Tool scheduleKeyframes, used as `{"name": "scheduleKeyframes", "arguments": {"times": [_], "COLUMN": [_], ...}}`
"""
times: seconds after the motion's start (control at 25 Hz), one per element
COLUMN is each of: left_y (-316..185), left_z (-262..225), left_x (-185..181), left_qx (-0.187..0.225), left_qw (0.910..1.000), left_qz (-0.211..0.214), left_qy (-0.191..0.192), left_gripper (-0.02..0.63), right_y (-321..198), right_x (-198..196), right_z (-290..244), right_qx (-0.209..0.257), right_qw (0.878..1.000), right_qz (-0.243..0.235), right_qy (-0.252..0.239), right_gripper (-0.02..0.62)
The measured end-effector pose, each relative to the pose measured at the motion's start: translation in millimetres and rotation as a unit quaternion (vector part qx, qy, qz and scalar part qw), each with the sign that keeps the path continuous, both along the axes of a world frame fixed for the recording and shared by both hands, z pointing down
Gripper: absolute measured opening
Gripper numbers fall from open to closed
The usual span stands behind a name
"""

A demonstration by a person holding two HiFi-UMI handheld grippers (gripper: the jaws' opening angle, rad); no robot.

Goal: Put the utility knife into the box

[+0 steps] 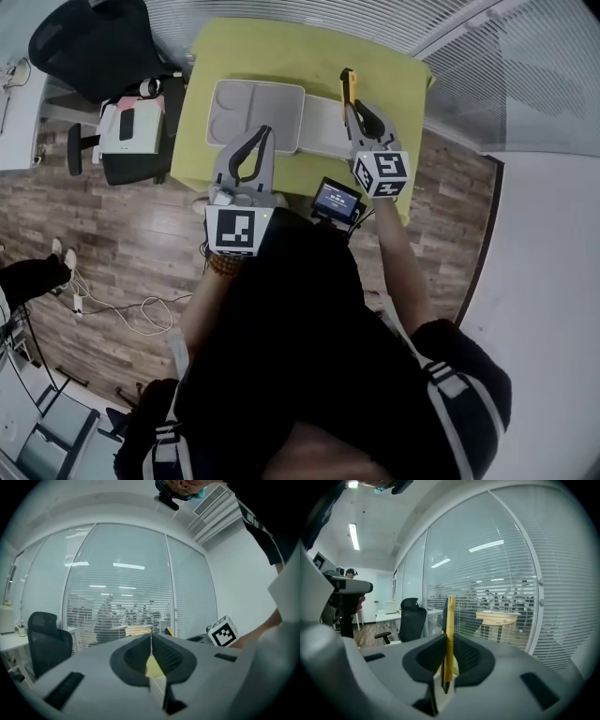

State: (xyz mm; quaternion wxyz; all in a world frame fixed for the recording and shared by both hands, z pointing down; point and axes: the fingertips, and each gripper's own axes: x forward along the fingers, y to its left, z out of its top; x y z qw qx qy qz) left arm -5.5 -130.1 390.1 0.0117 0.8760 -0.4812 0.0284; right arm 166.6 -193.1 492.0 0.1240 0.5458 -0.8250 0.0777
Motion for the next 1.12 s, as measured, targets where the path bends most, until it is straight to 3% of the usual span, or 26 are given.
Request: {"name": "scheduleKeyframes", "arguments": {"times": [0.72,1.12], "left_y": [5,5], "left_z": [3,5], "left_x": [12,17], "left_qx": [0.000,-0.003], "left_qw": [0.9999,0.9999], "left_qz": [0.008,0.004], "left_qy": [-0.010,-0.009], "left_gripper": [0.018,0.018], "right_y": [-1,0], "right_x": [11,13], "right_z": [101,138], "right_qx": [-0.107,-0.143], "right_qw": [0.993,0.985], "right_qz": [-0.016,-0.041], "right_qy": [0.039,0.082], "right_gripper": [0.044,0.044]}}
